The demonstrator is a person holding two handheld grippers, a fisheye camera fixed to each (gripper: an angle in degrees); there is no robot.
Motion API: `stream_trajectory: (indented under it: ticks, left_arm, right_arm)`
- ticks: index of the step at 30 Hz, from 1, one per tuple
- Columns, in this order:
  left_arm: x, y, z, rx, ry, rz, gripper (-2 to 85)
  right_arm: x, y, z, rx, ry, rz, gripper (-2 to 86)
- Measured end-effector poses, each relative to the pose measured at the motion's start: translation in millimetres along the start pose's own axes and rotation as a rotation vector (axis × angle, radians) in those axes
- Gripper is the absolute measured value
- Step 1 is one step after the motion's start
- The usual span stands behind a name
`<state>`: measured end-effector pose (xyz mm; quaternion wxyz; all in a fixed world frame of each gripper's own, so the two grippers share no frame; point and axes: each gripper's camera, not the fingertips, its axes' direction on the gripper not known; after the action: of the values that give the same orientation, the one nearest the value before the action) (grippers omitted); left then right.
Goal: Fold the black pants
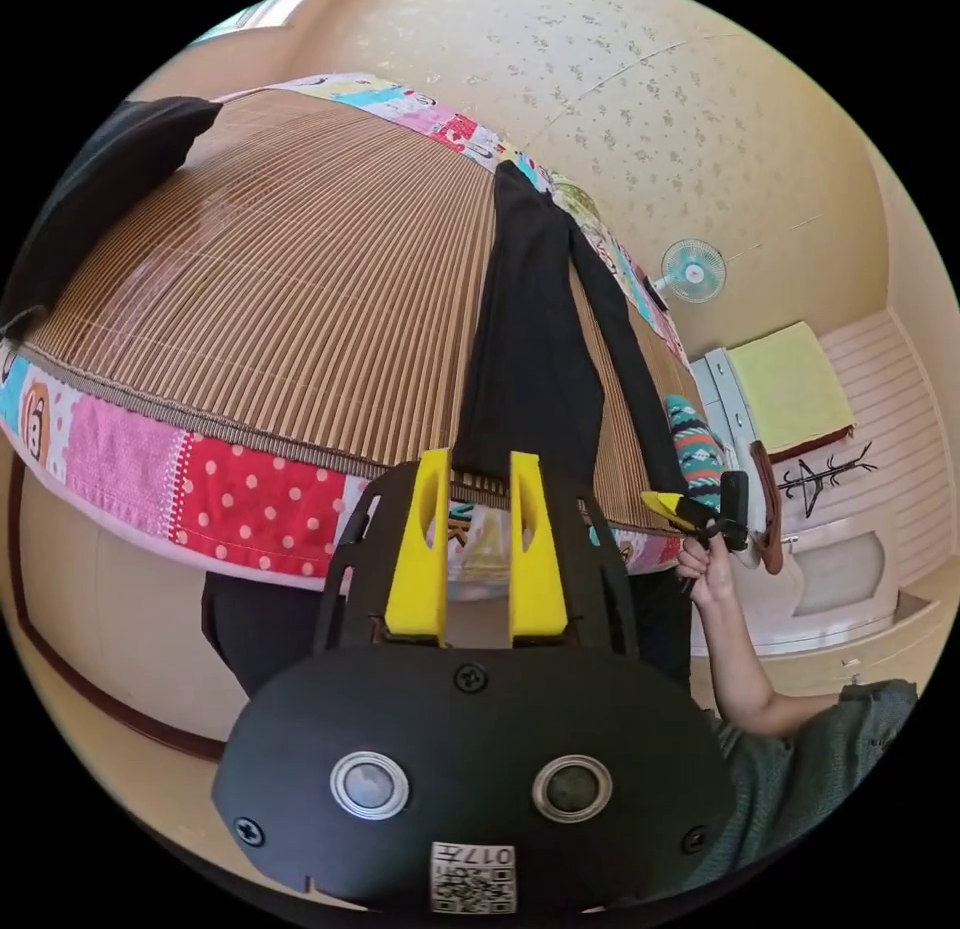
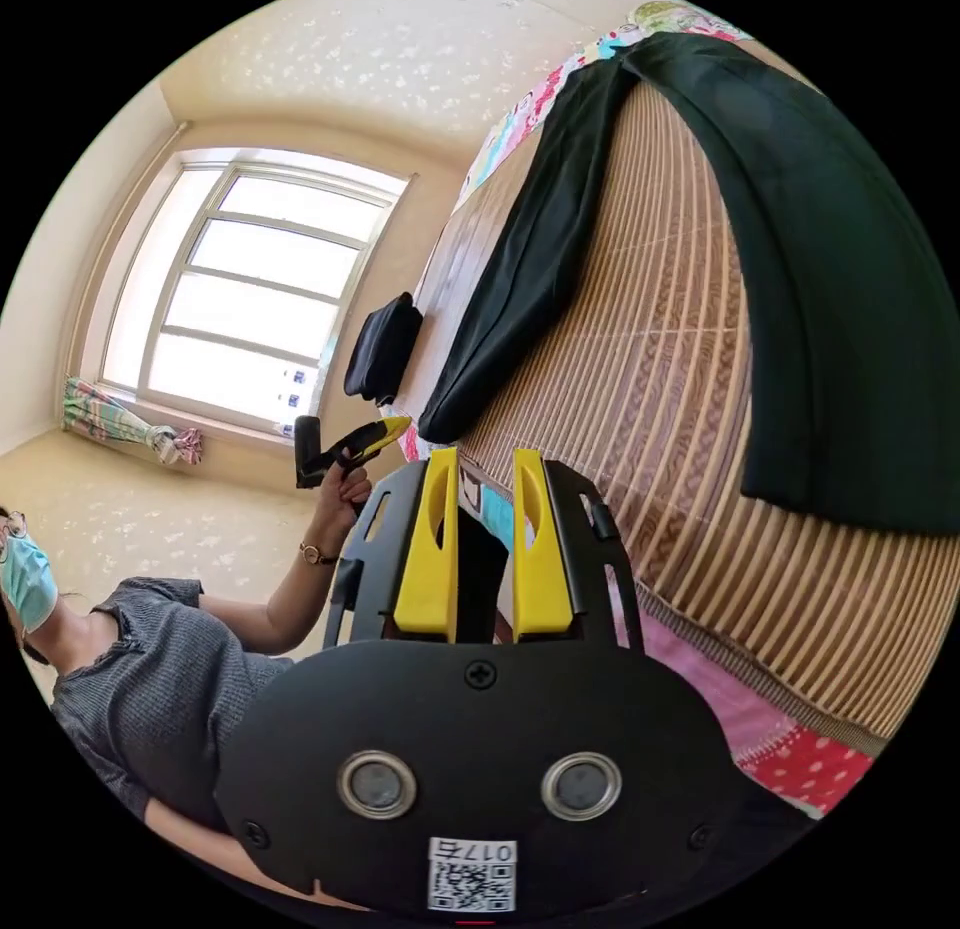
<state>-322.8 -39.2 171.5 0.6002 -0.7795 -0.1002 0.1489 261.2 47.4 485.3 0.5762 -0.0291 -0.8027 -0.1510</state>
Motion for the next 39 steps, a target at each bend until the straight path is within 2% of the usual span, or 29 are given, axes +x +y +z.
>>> stream_trajectory:
  ticks: [2, 3, 5, 7, 10, 12, 15, 16, 18, 20, 23, 26, 29, 31, 33, 35, 36, 39]
  left_arm:
    - [-5, -17, 13, -0.077, -0.021, 0.004, 12.7]
    - [-5, -26, 18, -0.097, -0.09, 0.026, 12.2]
    - [0, -38, 15, -0.131, -0.159, 0.076, 6.4]
    - [5, -48, 8, -0.209, -0.098, 0.134, 5.3]
    - [8, -50, -27, -0.136, 0.409, 0.234, 4.6]
    - [-7, -51, -56, 0.034, 0.82, 0.199, 4.4]
    - [-27, -58, -62, 0.153, 1.094, 0.071, 4.3]
    - [-27, -59, -62, 0.163, 1.11, 0.058, 4.3]
    - [-13, -71, -66, 0.143, 1.074, 0.049, 4.3]
    - [-2, -80, -71, 0.151, 1.043, 0.036, 4.2]
    - [13, -92, -80, 0.2, 1.056, -0.01, 4.3]
    - [25, -100, -100, 0.305, 1.04, 0.046, 4.3]
    - [-13, -100, -86, 0.393, 1.113, -0.058, 4.4]
    - [-42, -91, -77, 0.406, 0.952, -0.127, 4.3]
    - [-73, -68, -74, 0.371, 0.462, -0.246, 3.7]
    - [-86, -53, -68, 0.339, 0.146, -0.307, 1.5]
    - [-89, -45, -66, 0.37, 0.078, -0.289, 0.4]
    - [-86, -49, -47, 0.367, 0.051, -0.204, 0.7]
  right_arm:
    - [4, -11, -4, 0.009, -0.012, 0.042, 8.9]
    - [8, -16, -8, 0.003, -0.075, 0.065, 9.1]
    - [8, -17, -15, -0.005, -0.161, 0.06, 9.0]
    - [7, -8, -25, -0.023, -0.179, 0.046, 9.1]
    - [16, 11, -35, -0.071, -0.266, 0.055, 12.1]
    - [24, 24, -45, -0.062, -0.352, 0.061, 14.7]
    - [35, 39, -51, -0.023, -0.473, 0.098, 17.4]
    - [39, 42, -49, 0.01, -0.559, 0.117, 18.8]
    - [45, 46, -44, 0.083, -0.703, 0.154, 21.3]
    - [47, 49, -41, 0.14, -0.756, 0.175, 23.0]
    - [39, 48, -41, 0.17, -0.653, 0.154, 23.6]
    - [27, 49, -38, 0.159, -0.574, 0.119, 23.1]
    - [15, 50, -27, 0.14, -0.53, 0.077, 22.3]
    - [6, 49, -15, 0.098, -0.454, 0.057, 21.7]
    - [-1, 49, -7, 0.064, -0.39, 0.036, 21.2]
    - [-7, 49, 2, 0.033, -0.306, 0.016, 20.4]
    - [-12, 47, 9, 0.008, -0.236, 0.007, 19.7]
    - [-22, 38, 29, -0.029, -0.054, -0.012, 18.4]
